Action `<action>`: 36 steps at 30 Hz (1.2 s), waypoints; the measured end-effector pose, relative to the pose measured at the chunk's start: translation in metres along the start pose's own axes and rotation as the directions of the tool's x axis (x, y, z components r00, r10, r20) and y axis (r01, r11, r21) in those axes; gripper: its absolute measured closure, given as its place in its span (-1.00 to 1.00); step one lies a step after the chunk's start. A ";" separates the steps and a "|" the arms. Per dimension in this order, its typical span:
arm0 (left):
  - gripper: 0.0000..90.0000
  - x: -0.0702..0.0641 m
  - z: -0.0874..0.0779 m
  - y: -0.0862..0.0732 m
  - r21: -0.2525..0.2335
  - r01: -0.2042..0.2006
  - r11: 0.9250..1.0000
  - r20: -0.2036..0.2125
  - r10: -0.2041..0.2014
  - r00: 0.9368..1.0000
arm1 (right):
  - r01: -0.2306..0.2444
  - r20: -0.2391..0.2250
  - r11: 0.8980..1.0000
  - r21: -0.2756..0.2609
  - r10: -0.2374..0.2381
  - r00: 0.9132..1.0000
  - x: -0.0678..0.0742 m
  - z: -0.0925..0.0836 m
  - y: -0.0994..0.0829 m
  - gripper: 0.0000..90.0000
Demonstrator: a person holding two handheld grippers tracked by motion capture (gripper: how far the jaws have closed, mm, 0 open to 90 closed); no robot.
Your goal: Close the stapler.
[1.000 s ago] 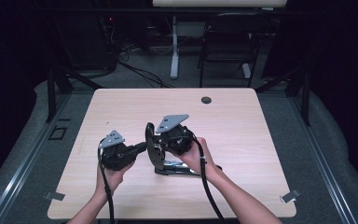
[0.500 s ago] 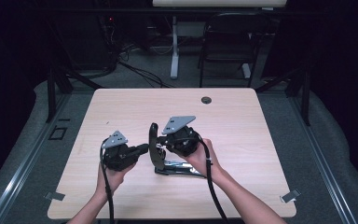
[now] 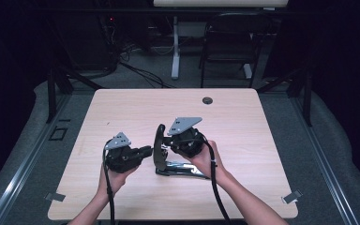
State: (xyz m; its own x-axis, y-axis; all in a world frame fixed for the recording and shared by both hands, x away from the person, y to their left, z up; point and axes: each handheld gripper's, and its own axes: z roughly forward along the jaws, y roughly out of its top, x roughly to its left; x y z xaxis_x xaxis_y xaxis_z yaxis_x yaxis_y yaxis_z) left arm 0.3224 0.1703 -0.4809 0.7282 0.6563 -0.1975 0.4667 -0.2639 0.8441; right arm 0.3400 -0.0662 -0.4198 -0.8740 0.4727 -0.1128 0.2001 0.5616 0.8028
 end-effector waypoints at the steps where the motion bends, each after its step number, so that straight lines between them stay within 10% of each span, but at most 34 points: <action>1: 0.74 0.000 0.000 0.000 0.002 0.005 1.000 -0.003 -0.005 1.000 | 0.003 0.001 1.000 0.000 -0.003 1.000 -0.001 0.000 -0.001 1.00; 36: -0.29 0.008 0.010 -0.003 0.108 0.035 0.994 -0.038 -0.031 0.999 | -0.125 0.015 0.992 -0.014 0.125 0.992 -0.024 -0.032 -0.063 1.00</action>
State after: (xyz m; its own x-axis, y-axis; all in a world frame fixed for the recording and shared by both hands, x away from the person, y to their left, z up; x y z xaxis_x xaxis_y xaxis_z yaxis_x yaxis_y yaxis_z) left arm 0.3316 0.1693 -0.4900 0.6935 0.6909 -0.2044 0.5436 -0.3156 0.7777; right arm 0.3343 -0.1344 -0.4487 -0.8354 0.5493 -0.0205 0.3013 0.4888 0.8187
